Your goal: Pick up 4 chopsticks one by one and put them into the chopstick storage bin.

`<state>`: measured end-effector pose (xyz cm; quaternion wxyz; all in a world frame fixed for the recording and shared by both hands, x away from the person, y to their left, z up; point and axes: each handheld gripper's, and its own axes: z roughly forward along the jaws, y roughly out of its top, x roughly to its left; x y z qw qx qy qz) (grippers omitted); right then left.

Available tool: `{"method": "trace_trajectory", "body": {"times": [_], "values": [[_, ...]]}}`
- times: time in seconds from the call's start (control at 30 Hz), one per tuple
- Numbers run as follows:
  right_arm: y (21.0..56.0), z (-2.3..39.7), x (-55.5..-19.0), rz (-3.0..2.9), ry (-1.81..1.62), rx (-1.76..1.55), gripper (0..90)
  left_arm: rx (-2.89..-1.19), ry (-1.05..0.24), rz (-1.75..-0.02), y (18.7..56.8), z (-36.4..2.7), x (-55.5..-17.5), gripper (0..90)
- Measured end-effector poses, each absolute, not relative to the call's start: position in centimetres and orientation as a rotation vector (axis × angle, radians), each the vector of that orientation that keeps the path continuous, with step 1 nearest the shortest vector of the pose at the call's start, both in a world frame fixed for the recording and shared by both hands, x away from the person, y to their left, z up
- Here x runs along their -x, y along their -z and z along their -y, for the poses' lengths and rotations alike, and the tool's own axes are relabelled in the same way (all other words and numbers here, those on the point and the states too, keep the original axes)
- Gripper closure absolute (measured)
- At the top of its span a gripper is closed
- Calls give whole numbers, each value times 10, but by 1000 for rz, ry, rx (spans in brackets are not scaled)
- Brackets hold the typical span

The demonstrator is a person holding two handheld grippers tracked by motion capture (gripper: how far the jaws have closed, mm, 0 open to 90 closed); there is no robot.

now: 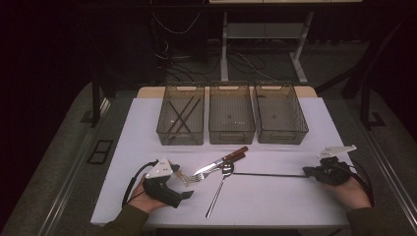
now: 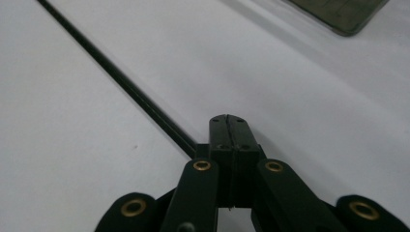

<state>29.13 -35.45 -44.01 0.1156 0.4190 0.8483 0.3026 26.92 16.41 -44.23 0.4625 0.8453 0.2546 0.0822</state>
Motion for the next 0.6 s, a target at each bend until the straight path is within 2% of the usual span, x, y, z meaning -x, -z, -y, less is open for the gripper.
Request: {"method": "trace_trajectory", "body": {"times": [0.43, 0.53, 0.6], "values": [[437, 352, -279, -2487, -922, -1196, 897, -2083, -202, -622, 442, -164, -269, 0], [430, 345, -278, -2484, -1034, -1148, 812, -2085, -202, -622, 442, -163, -269, 0], [429, 334, -278, -2518, -1079, -1083, 792, -2085, -202, -621, 442, -163, -269, 0]]}}
